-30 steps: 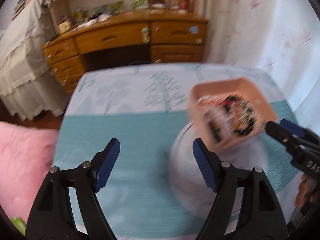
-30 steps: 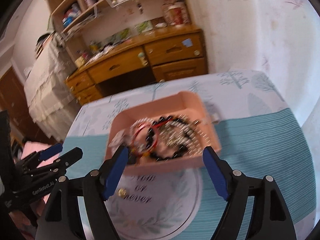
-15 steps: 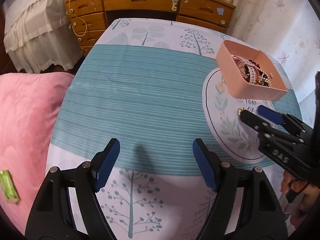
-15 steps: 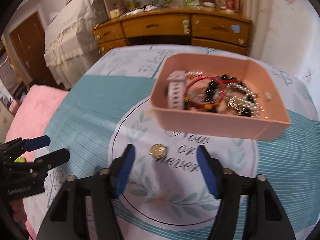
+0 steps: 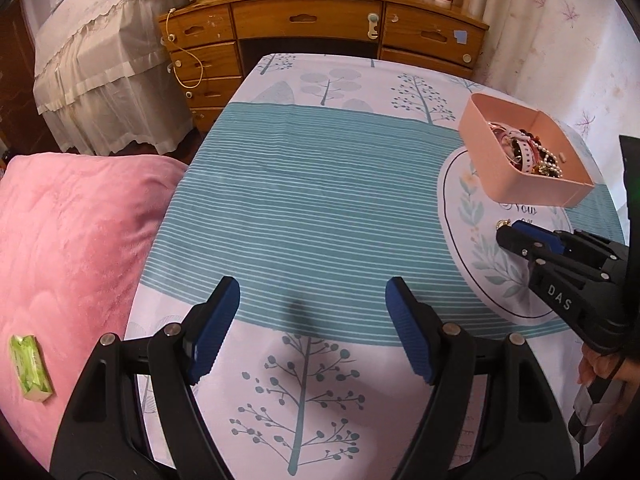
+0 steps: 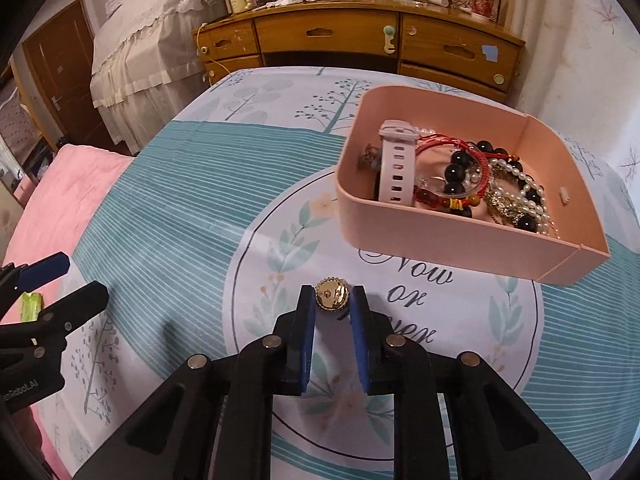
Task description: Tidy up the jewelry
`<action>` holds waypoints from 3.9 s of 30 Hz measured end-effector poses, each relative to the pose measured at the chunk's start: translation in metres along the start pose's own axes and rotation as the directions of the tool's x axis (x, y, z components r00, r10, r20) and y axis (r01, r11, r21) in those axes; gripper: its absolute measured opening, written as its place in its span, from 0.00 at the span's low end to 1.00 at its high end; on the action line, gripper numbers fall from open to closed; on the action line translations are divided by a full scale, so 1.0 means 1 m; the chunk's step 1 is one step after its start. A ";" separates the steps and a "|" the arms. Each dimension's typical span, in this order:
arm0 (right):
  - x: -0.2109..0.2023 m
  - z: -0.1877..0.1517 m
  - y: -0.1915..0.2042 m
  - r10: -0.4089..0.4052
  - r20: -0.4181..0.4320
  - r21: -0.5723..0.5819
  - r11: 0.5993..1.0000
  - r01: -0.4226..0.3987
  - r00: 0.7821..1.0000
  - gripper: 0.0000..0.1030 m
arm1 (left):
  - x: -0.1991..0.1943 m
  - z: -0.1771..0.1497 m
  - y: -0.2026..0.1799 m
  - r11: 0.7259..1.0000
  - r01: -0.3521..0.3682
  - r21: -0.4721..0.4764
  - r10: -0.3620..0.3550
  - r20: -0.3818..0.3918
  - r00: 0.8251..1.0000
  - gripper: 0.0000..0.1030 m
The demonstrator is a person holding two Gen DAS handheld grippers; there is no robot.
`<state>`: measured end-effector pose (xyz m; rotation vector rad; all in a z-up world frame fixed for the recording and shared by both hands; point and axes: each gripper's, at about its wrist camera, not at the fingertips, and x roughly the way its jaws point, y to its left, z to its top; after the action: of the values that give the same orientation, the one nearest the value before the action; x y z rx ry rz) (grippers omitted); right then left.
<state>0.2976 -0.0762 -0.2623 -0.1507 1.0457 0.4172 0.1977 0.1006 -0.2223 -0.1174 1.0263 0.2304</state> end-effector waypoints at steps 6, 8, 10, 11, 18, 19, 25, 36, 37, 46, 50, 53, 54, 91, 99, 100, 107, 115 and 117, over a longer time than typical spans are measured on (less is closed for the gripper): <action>-0.017 0.007 0.006 0.010 0.050 -0.046 0.999 -0.008 0.999 0.17 | 0.000 0.002 0.000 1.000 0.016 -0.017 -0.016 0.001 1.000 0.71; -0.027 0.011 0.010 0.006 0.079 -0.080 0.997 0.000 0.997 0.17 | -0.001 0.003 -0.003 1.000 0.024 -0.009 -0.024 0.004 1.000 0.71; -0.041 0.017 0.013 0.005 0.133 -0.125 0.992 0.011 0.991 0.17 | -0.001 0.003 -0.007 1.000 0.027 0.003 -0.028 0.009 1.000 0.71; -0.049 0.020 0.013 0.005 0.173 -0.147 0.989 0.021 0.985 0.17 | -0.001 0.004 -0.010 1.000 0.030 0.009 -0.030 0.011 0.999 0.71; -0.078 0.026 -0.010 -0.132 0.341 -0.130 0.974 0.186 0.931 0.17 | -0.007 0.006 -0.022 0.998 0.057 0.036 -0.058 0.035 0.998 0.71; -0.079 0.026 -0.017 -0.153 0.349 -0.105 0.974 0.201 0.925 0.17 | -0.008 0.007 -0.023 0.997 0.059 0.039 -0.061 0.038 0.997 0.71; -0.074 0.037 -0.076 -0.249 0.322 0.071 0.968 0.239 0.913 0.19 | -0.013 0.007 -0.028 0.997 0.058 0.055 -0.061 0.043 0.997 0.71; -0.116 0.005 -0.088 -0.222 0.277 0.112 0.974 0.198 0.935 0.85 | -0.042 -0.002 -0.035 0.995 0.094 0.040 -0.092 -0.066 0.994 0.71; -0.121 -0.003 -0.089 -0.201 0.252 0.141 0.975 0.170 0.946 0.87 | -0.044 -0.007 -0.037 0.991 0.128 0.038 -0.124 -0.096 0.988 0.71; -0.151 -0.120 -0.073 -0.154 -0.059 0.315 0.935 0.164 0.986 0.95 | -0.059 -0.058 -0.033 0.943 0.314 -0.108 -0.332 -0.300 0.894 0.71; -0.180 -0.171 -0.048 -0.140 -0.138 0.335 0.925 0.179 0.980 0.96 | -0.087 -0.073 -0.020 0.958 0.277 -0.071 -0.286 -0.274 0.918 0.71; -0.204 -0.194 -0.027 -0.108 -0.164 0.335 0.929 0.158 0.981 0.97 | -0.114 -0.078 -0.019 0.959 0.281 -0.032 -0.279 -0.277 0.919 0.71; -0.213 -0.200 -0.020 -0.090 -0.168 0.335 0.931 0.143 0.982 0.97 | -0.128 -0.079 -0.020 0.961 0.275 -0.026 -0.272 -0.265 0.925 0.71; -0.400 -0.166 -0.025 -0.093 0.072 0.290 0.955 0.068 0.993 1.00 | -0.288 -0.085 -0.083 0.995 0.098 0.026 -0.099 0.031 0.995 1.00; -0.406 -0.163 -0.012 -0.077 0.099 0.236 0.970 0.052 0.992 1.00 | -0.297 -0.089 -0.084 0.995 0.082 0.052 -0.086 0.061 0.994 1.00; -0.407 -0.163 -0.011 -0.075 0.104 0.234 0.971 0.049 0.992 1.00 | -0.298 -0.089 -0.085 0.995 0.084 0.053 -0.087 0.062 0.994 1.00; -0.411 -0.167 -0.015 -0.083 0.122 0.243 0.969 0.051 0.989 1.00 | -0.304 -0.092 -0.087 0.994 0.093 0.061 -0.098 0.087 0.991 1.00; -0.412 -0.171 -0.018 -0.085 0.122 0.242 0.969 0.053 0.989 1.00 | -0.304 -0.092 -0.087 0.994 0.092 0.061 -0.097 0.088 0.991 1.00; -0.411 -0.171 -0.018 -0.080 0.121 0.242 0.969 0.049 0.989 1.00 | -0.304 -0.093 -0.087 0.994 0.089 0.061 -0.094 0.087 0.992 1.00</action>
<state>-0.0104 -0.2548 0.0060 0.0570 0.9515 0.2357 -0.0095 -0.0438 -0.0108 -0.1015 0.9346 0.1219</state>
